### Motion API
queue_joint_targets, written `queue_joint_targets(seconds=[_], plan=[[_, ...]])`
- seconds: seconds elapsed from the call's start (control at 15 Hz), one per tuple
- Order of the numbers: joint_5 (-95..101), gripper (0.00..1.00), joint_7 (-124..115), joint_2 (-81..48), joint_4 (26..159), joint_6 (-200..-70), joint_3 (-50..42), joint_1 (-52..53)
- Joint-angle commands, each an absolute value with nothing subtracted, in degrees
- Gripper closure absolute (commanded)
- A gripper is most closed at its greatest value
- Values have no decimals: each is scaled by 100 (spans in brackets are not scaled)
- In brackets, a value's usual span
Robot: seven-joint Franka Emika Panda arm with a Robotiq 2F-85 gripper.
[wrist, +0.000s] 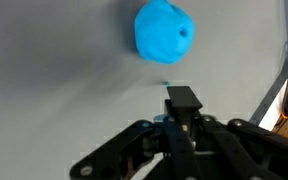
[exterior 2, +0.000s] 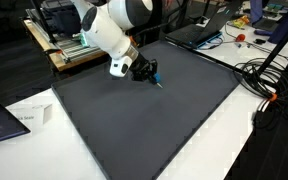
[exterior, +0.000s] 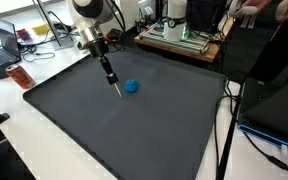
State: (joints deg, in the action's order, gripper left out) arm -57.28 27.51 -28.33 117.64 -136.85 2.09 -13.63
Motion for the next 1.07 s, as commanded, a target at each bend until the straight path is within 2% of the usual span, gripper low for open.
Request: queue_joint_targets(seconds=[0.0,0.6,1.0], plan=[[-6247,97,3271,-2904,11959,-13811,250,-1343],[-6400,97,3751,-2137,12511,-14137,166,-879],[-5722,97,3014,-1353,13026,-15472,170,-80]])
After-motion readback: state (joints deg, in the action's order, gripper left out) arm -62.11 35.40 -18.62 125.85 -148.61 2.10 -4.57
